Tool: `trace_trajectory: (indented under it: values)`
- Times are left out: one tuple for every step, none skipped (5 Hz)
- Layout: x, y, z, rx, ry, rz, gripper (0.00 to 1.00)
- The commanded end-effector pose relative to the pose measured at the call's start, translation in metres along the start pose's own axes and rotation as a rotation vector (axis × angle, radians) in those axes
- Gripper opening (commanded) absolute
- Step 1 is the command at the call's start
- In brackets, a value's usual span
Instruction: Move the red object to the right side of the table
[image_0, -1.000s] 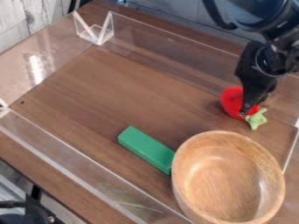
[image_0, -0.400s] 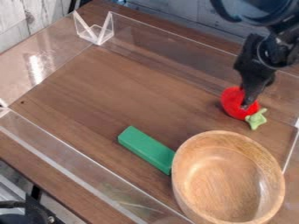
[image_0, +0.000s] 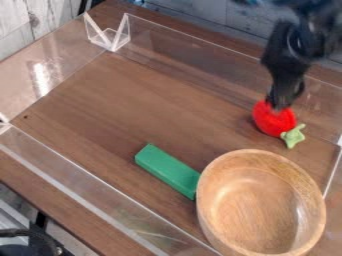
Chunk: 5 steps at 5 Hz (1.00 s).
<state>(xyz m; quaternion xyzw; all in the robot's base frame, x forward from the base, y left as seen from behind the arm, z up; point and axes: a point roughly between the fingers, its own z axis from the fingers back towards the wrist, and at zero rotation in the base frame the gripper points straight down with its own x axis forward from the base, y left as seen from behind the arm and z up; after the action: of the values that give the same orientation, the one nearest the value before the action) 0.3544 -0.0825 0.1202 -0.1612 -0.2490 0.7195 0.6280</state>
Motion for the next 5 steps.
trace_trajectory:
  values:
    - [0.035,-0.019,0.029,-0.057,0.000,0.089,1.00]
    - [0.071,-0.030,0.035,-0.054,0.021,0.087,1.00]
    - [0.115,-0.034,0.037,-0.038,-0.018,0.153,1.00]
    - [0.149,-0.019,0.031,-0.005,-0.080,0.288,1.00]
    - [0.173,-0.008,0.022,0.001,-0.136,0.397,1.00]
